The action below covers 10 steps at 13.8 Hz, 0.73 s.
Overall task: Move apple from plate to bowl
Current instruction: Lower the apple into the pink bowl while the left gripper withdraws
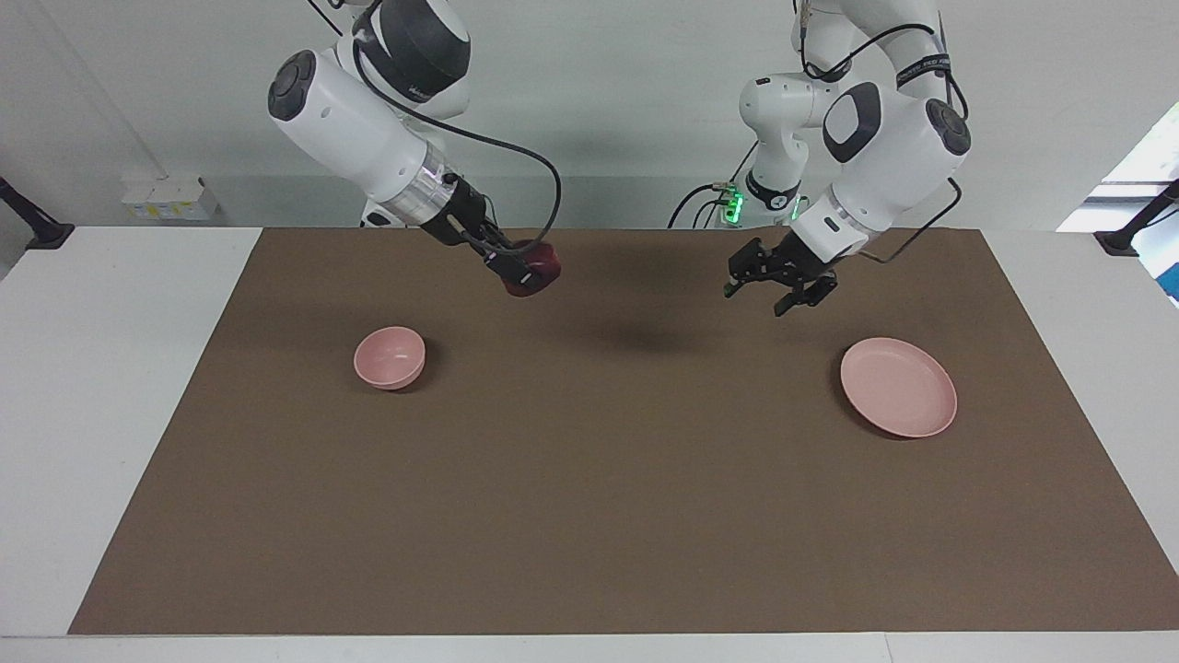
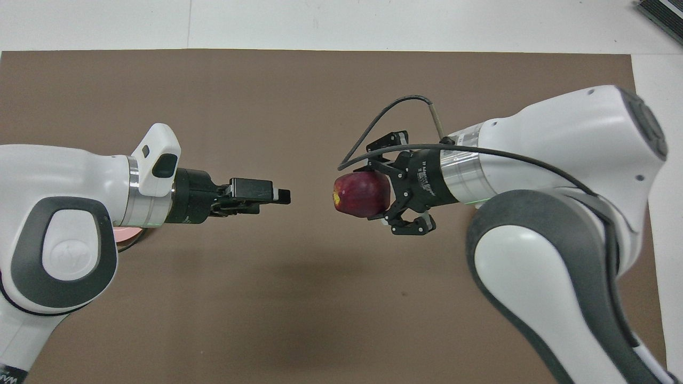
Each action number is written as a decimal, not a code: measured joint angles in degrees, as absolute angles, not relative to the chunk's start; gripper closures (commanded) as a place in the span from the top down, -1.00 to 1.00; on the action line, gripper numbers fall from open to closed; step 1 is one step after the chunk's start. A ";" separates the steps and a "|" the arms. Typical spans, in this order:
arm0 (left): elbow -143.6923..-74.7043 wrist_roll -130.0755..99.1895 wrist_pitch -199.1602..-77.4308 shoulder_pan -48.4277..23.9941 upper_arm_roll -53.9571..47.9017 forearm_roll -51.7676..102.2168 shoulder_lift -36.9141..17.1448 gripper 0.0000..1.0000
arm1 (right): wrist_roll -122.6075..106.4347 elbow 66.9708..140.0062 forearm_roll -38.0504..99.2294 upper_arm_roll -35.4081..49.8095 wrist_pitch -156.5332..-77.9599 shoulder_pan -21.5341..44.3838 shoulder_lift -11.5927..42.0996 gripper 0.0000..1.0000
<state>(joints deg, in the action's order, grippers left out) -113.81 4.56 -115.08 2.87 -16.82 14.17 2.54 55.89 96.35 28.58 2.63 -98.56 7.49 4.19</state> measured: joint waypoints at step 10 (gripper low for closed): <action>-103.62 4.59 -109.05 4.58 -16.71 3.32 -0.82 1.00 | 16.75 108.18 9.16 2.45 -107.78 -1.20 5.05 -1.00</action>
